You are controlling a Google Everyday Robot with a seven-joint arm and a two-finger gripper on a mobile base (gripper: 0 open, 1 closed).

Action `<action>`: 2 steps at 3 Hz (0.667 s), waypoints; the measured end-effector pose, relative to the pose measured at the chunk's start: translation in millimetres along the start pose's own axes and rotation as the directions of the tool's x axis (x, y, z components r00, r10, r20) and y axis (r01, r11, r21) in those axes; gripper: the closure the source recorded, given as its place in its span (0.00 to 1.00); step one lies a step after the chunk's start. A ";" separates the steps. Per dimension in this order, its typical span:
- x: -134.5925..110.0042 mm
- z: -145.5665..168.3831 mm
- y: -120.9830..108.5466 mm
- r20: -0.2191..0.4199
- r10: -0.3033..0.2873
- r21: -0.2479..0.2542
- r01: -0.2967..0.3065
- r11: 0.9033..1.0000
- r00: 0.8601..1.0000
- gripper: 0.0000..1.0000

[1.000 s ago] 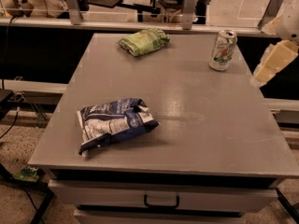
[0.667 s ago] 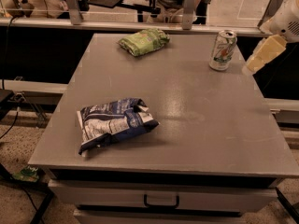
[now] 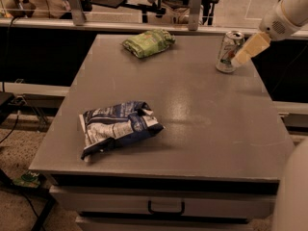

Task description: Move 7up can near green jalapeno chip bag

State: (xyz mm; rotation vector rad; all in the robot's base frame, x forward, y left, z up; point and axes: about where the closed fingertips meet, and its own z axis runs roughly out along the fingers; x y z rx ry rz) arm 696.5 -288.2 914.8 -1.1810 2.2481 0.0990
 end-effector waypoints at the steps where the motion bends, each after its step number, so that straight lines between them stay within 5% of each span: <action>1: -10.0 16.7 -10.3 0.015 0.032 0.015 -0.032 0.999 0.999 0.00; 2: -15.3 31.0 -16.6 0.013 0.065 0.030 -0.065 0.997 0.998 0.00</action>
Offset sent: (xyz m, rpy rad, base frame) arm 0.0478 0.0132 -0.0168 0.0315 -0.0137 -0.1208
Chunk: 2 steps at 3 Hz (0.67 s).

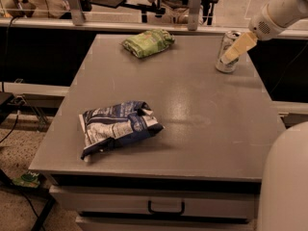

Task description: Move 7up can near green jalapeno chip bag

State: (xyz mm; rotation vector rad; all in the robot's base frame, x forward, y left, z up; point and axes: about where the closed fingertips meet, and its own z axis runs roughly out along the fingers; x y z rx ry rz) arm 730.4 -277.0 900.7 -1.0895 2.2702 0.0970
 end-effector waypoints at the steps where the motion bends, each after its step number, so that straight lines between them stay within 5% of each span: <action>1: -5.5 7.0 -3.6 -0.009 0.032 0.018 -0.032 0.999 0.999 0.26; 2: -15.0 7.4 -1.7 -0.003 0.036 0.020 -0.036 0.999 0.999 0.57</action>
Offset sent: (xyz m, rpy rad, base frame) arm 0.0110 0.0091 0.0120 0.0052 -0.0109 -0.0607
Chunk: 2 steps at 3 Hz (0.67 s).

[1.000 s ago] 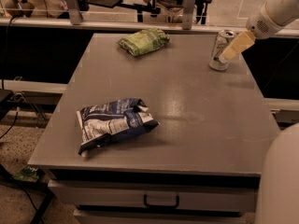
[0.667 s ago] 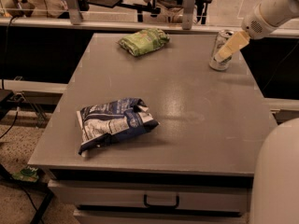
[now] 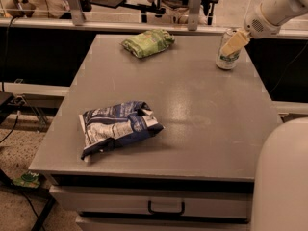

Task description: Move 7up can near green jalapeno chip bag

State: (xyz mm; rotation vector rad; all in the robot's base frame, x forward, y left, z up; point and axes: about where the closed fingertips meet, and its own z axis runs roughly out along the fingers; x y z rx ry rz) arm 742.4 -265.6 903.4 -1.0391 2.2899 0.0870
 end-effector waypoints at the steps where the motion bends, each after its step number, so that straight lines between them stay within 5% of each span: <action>1: -18.3 -2.1 6.6 0.019 -0.017 -0.010 0.017 1.000 1.000 0.80; 2: -61.7 12.8 23.9 0.054 -0.063 -0.050 0.066 0.997 0.997 1.00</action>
Offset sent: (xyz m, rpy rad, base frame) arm 0.0417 0.0821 0.0480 0.0419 -0.0492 0.1345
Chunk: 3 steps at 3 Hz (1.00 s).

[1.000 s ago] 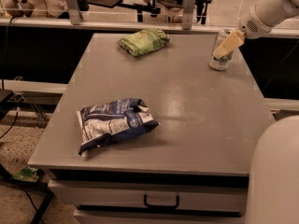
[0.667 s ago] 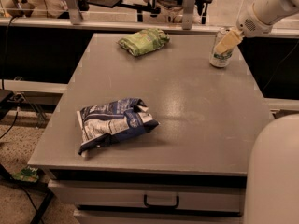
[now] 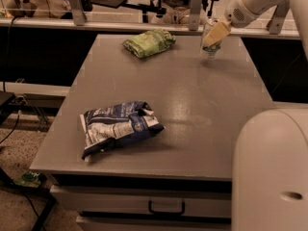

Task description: Move 7up can near green jalapeno chip bag

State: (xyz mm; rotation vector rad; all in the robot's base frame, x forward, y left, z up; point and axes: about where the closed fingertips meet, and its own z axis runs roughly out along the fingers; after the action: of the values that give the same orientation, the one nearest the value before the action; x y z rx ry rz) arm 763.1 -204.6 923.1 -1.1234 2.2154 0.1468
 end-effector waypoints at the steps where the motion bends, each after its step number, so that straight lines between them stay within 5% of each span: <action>1: -40.1 32.9 21.9 0.020 -0.041 -0.069 0.043 0.997 0.999 1.00; 2: -56.4 48.5 33.0 0.027 -0.058 -0.101 0.061 0.993 0.998 1.00; 3: -78.5 59.6 45.1 0.036 -0.070 -0.118 0.074 0.990 0.997 0.82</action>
Offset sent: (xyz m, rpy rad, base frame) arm 0.0448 0.0924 0.0034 0.0414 0.0408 0.1461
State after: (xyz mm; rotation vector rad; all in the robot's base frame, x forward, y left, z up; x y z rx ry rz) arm 792.0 -100.5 914.2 -1.2553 2.1590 0.2677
